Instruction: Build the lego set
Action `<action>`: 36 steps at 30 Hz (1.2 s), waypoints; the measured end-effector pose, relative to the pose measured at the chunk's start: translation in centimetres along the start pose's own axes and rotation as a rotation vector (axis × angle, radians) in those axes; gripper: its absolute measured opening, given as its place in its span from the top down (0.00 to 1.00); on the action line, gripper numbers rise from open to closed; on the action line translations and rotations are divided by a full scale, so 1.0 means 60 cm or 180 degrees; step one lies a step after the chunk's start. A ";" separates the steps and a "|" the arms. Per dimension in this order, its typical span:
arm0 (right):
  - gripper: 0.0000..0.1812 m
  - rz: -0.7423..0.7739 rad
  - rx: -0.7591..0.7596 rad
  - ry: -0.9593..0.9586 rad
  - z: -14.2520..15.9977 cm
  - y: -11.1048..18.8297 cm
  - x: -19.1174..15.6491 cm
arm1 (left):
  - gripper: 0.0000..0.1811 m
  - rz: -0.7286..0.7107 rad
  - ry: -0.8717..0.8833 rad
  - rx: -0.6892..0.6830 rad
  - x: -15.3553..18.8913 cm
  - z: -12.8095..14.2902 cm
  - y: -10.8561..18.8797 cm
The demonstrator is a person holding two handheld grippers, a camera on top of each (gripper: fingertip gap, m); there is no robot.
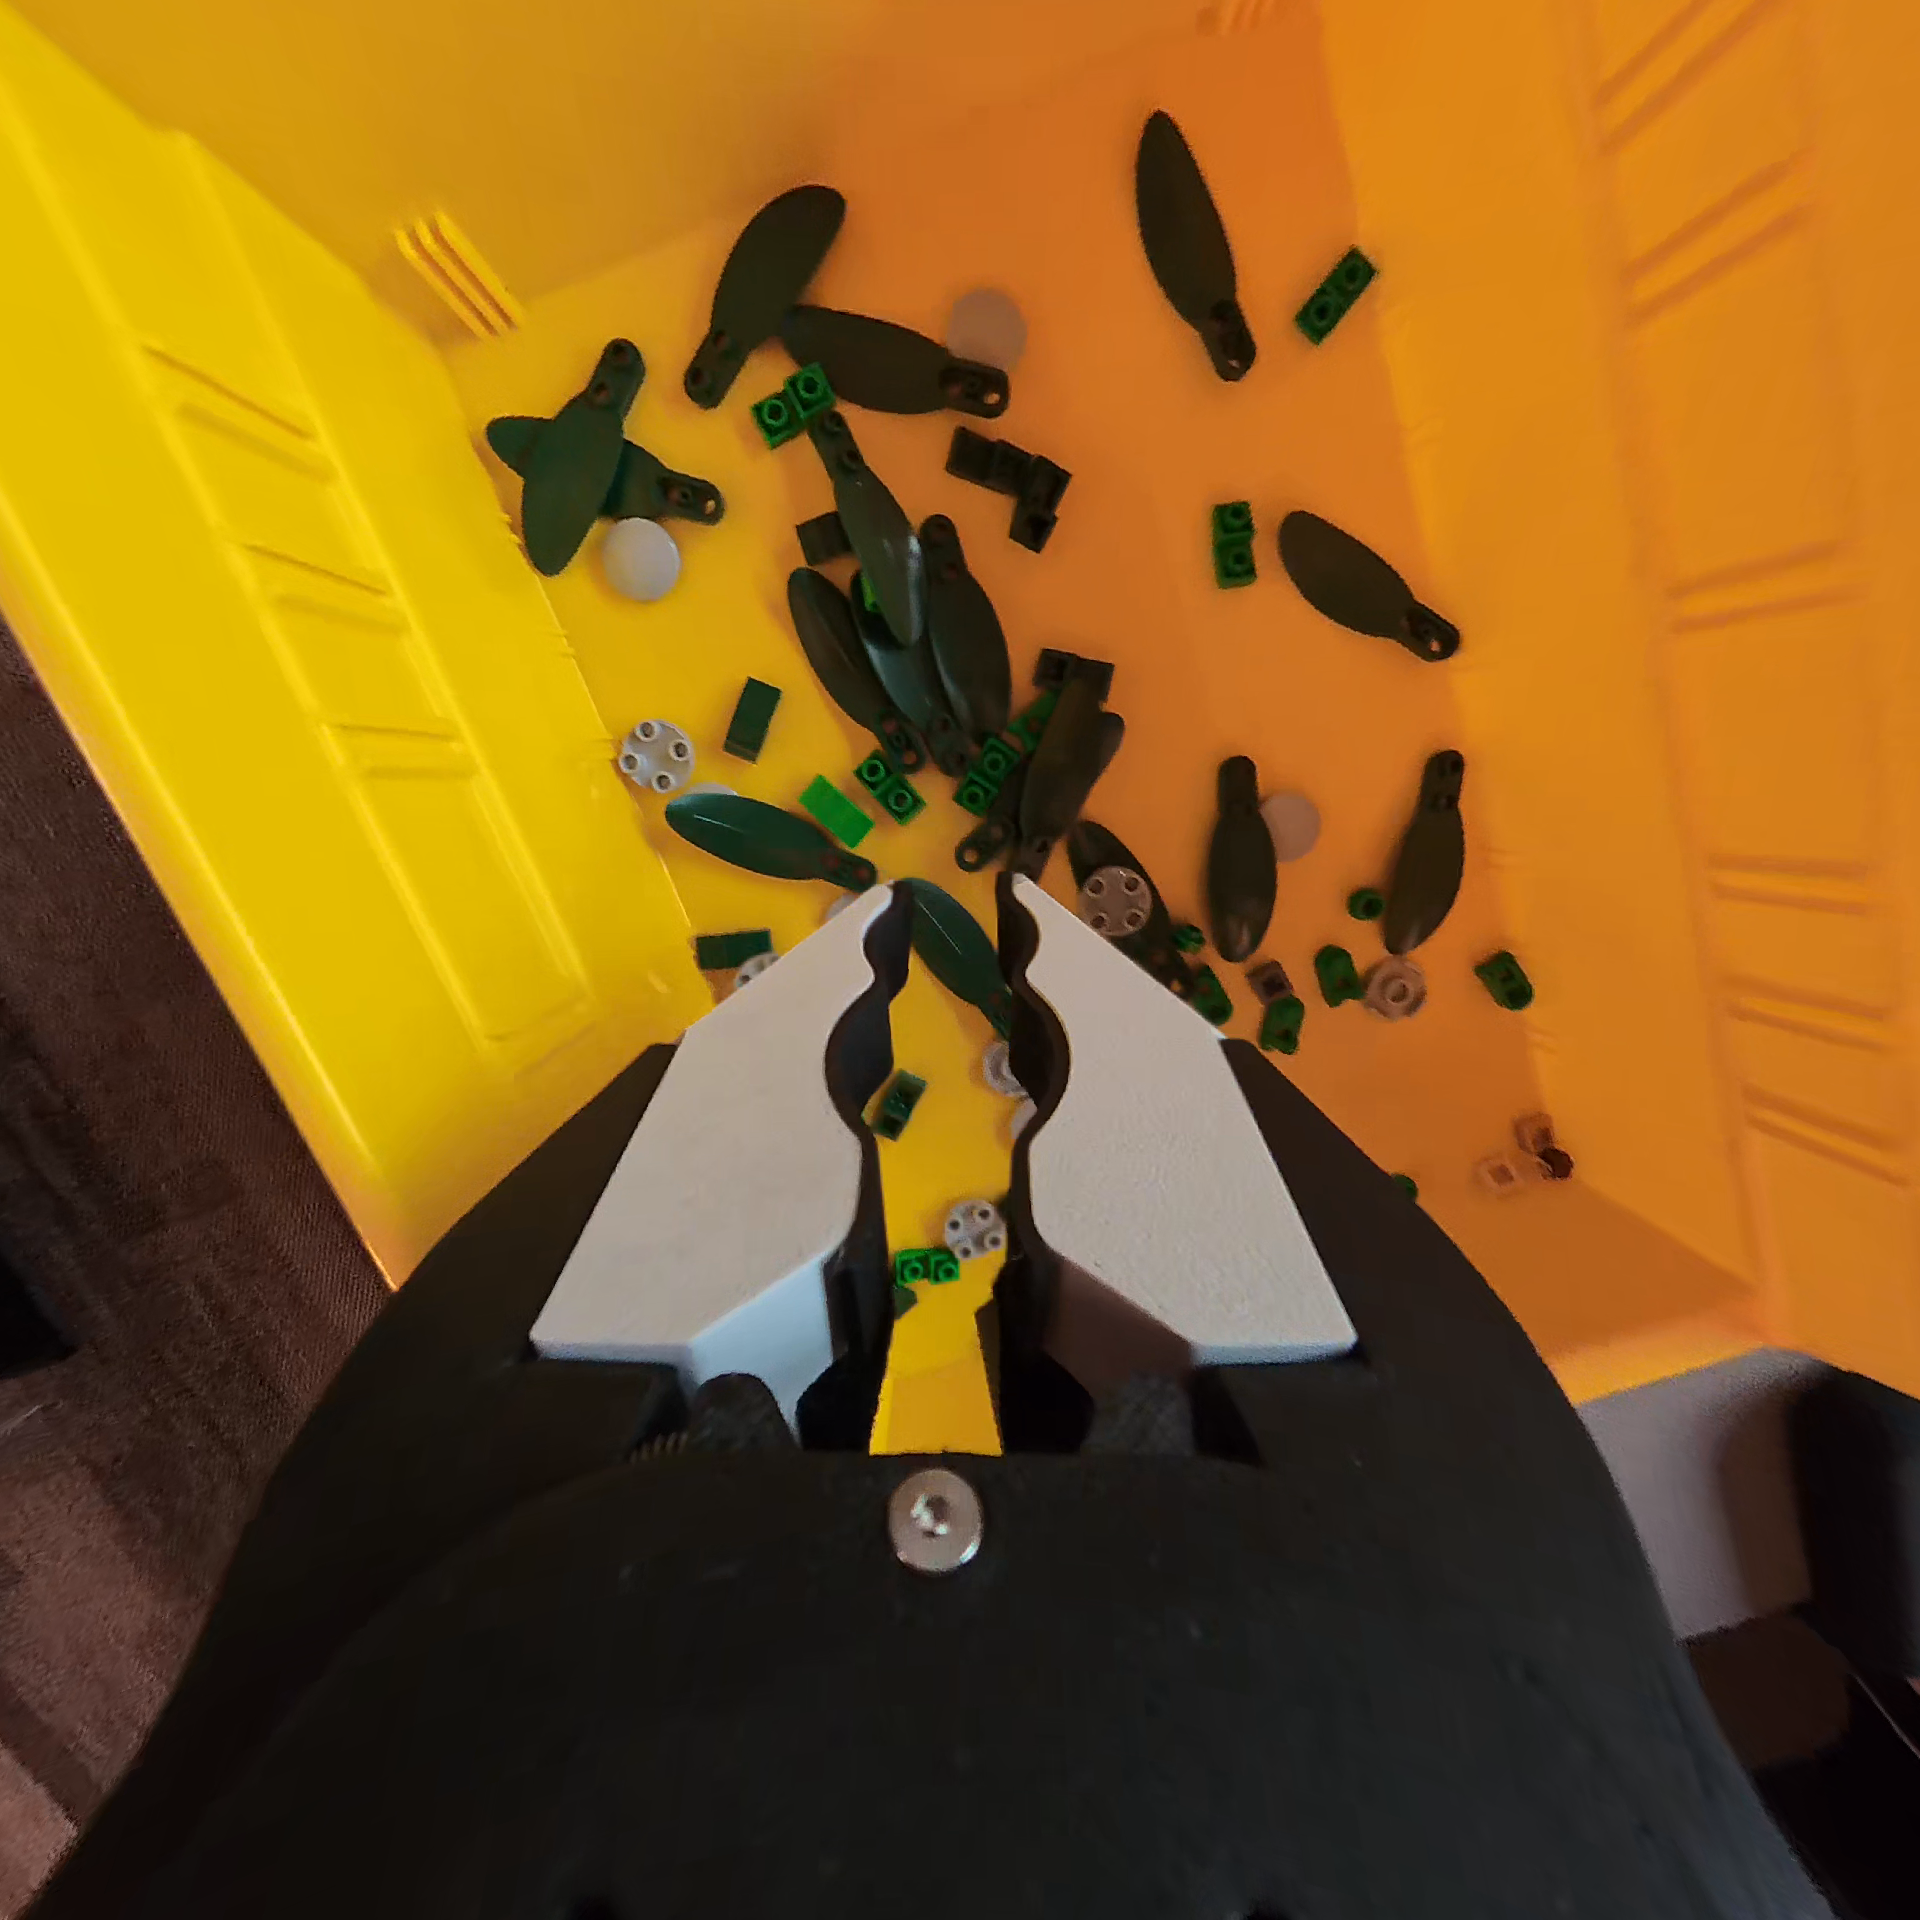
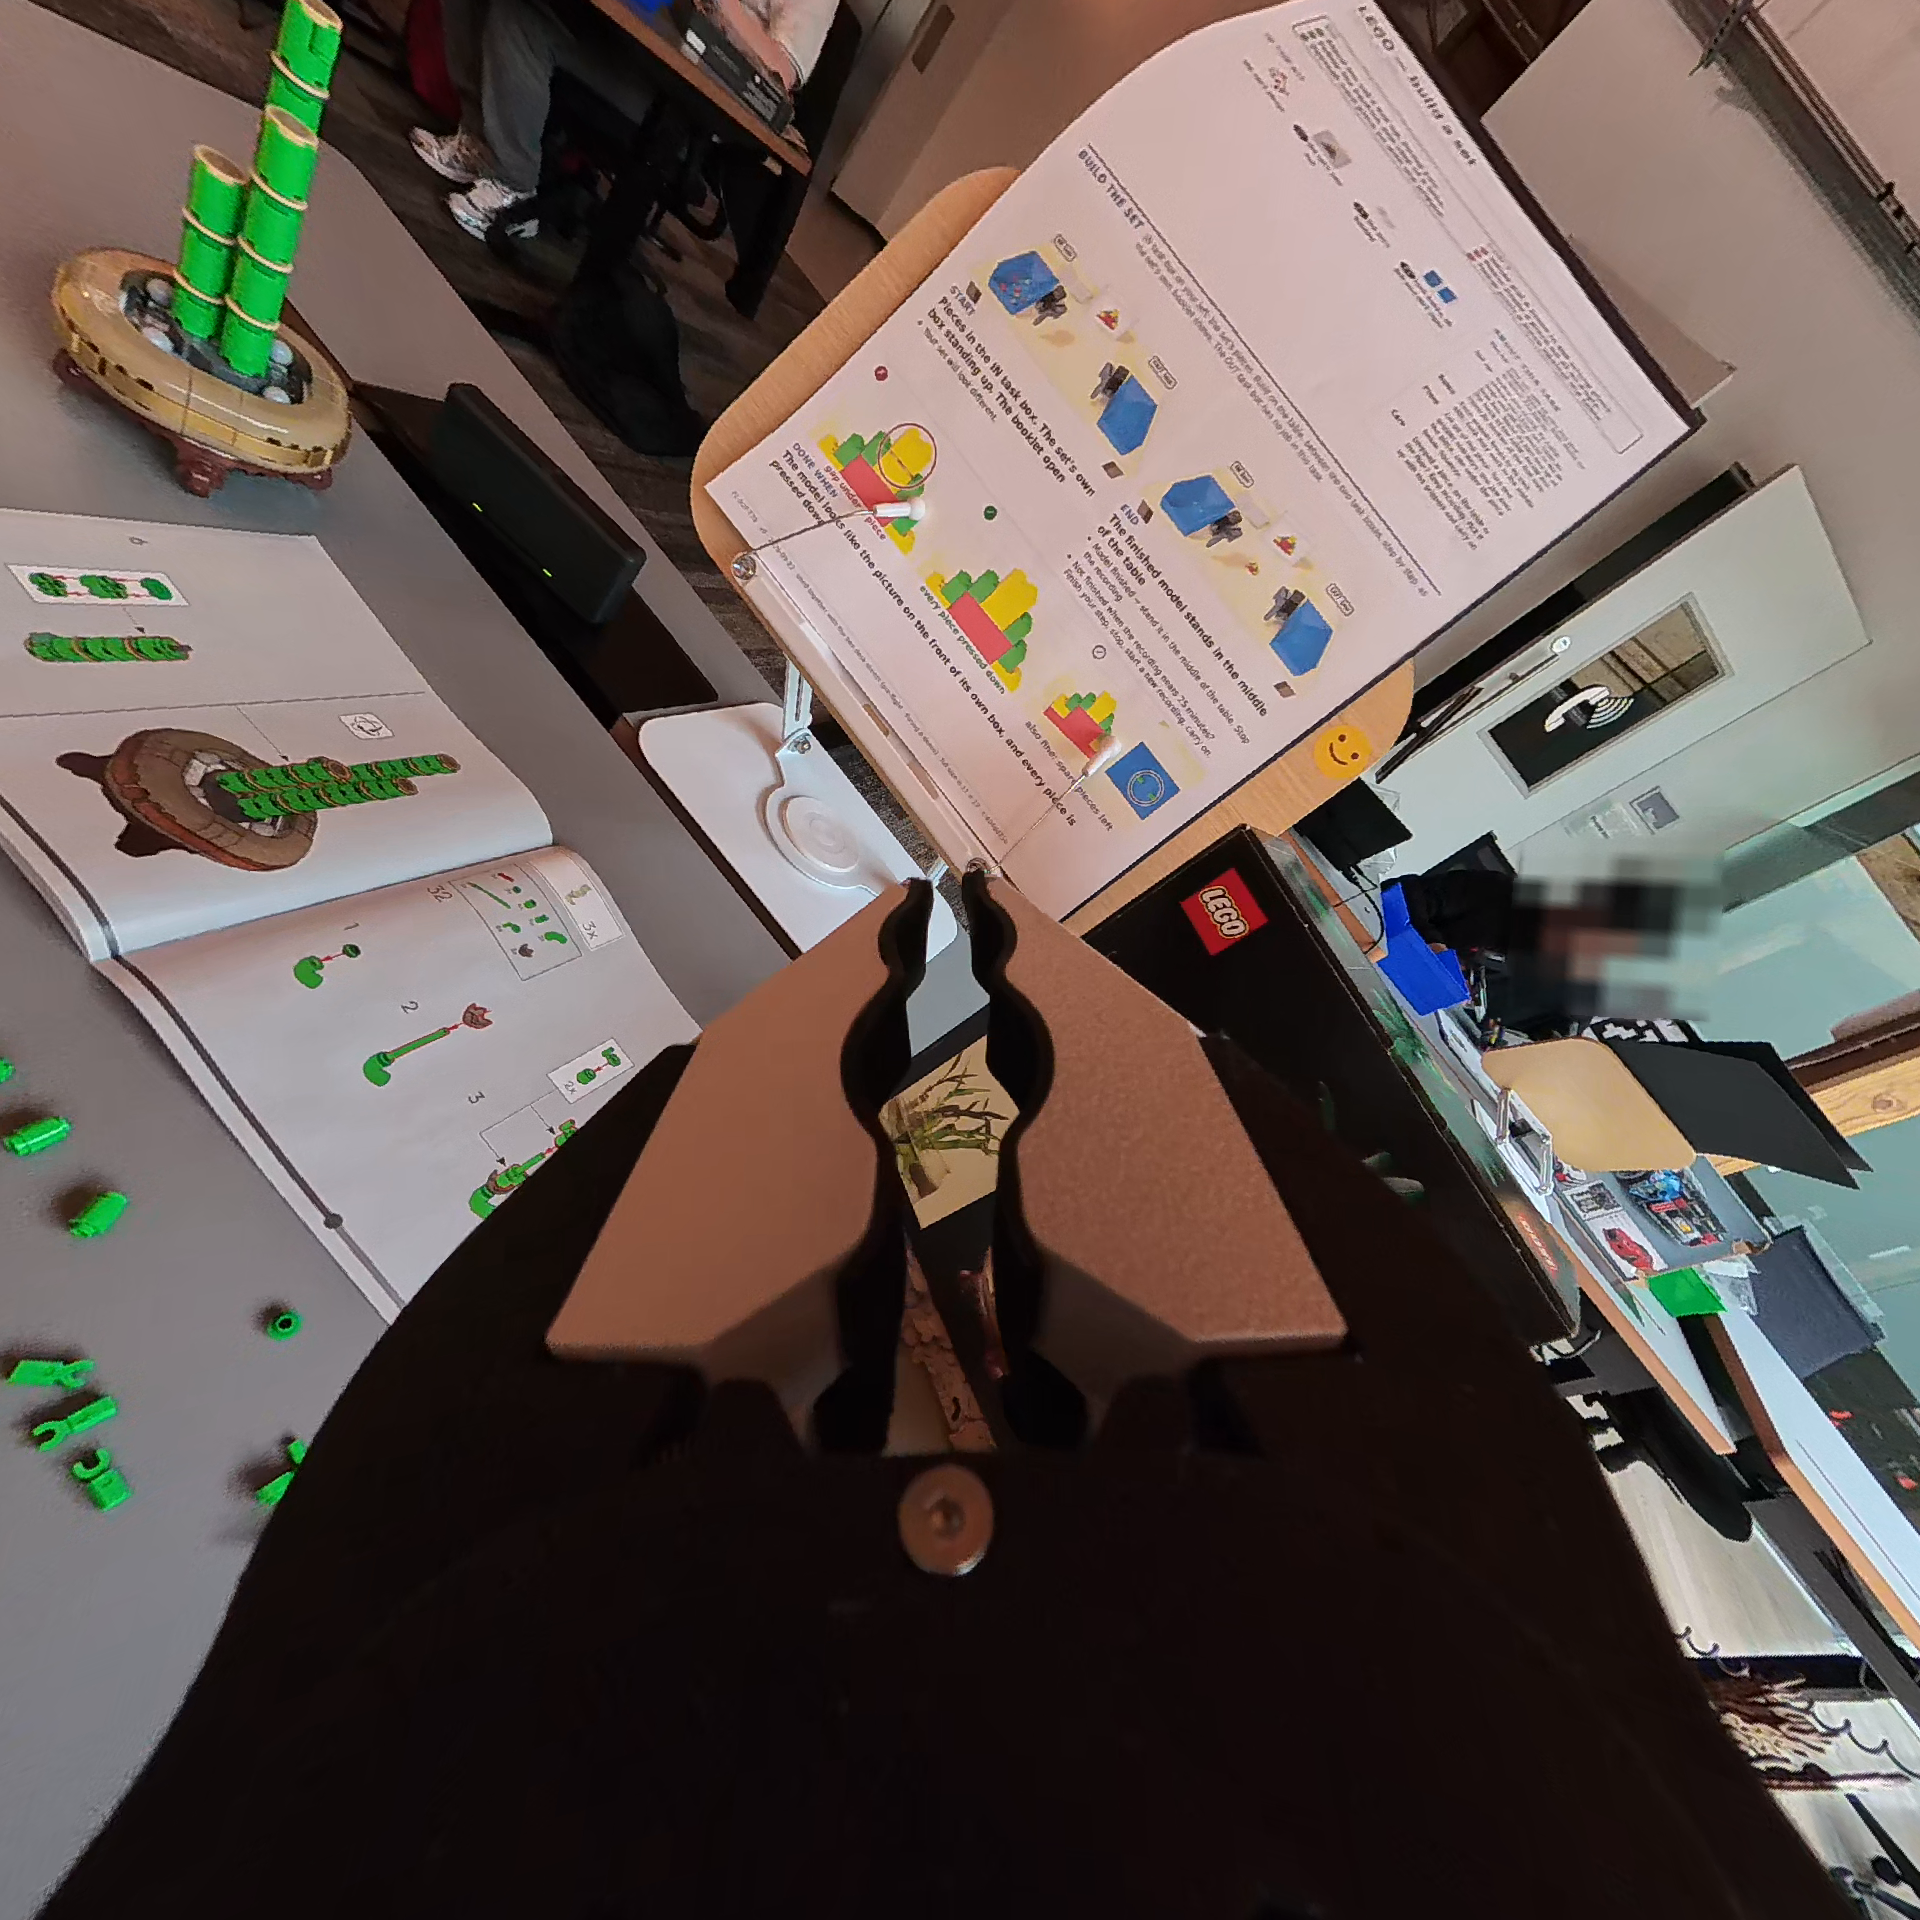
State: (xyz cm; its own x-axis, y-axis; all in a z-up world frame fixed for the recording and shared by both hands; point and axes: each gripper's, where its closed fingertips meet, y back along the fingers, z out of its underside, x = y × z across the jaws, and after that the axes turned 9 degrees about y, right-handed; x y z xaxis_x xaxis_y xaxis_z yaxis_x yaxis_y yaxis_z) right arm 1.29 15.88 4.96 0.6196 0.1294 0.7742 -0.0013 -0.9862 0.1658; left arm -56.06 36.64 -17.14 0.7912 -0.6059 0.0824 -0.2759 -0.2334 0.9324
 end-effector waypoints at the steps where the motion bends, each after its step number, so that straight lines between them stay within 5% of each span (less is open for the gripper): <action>1: 0.97 -0.0005 -0.0004 0.0001 0.000 -0.001 -0.001 | 0.92 0.0016 -0.0024 0.0007 0.006 0.003 0.006; 10: 0.96 -0.0135 0.0032 -0.0021 -0.018 -0.011 -0.025 | 0.92 0.0310 0.0209 -0.0443 0.077 0.058 0.075; 16: 0.96 -0.0173 0.0048 0.0028 -0.052 -0.006 -0.040 | 0.92 0.0009 -0.0373 -0.0798 0.077 0.049 0.097; 28: 0.96 -0.0266 0.0253 -0.0118 -0.130 -0.037 -0.059 | 0.88 0.0684 -0.1042 -0.1340 0.096 0.074 0.060; 36: 0.96 -0.0360 0.0243 0.0148 -0.152 -0.055 -0.103 | 0.84 0.0741 -0.0899 -0.1396 0.077 0.057 0.026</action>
State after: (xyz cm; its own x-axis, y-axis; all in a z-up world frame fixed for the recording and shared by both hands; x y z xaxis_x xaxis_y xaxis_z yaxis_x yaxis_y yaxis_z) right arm -9.69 19.31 5.22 0.5754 0.2431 0.7809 0.1272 -0.9698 0.2081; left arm -54.72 30.84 -16.51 0.5435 -0.7974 0.2622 -0.1255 0.2317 0.9647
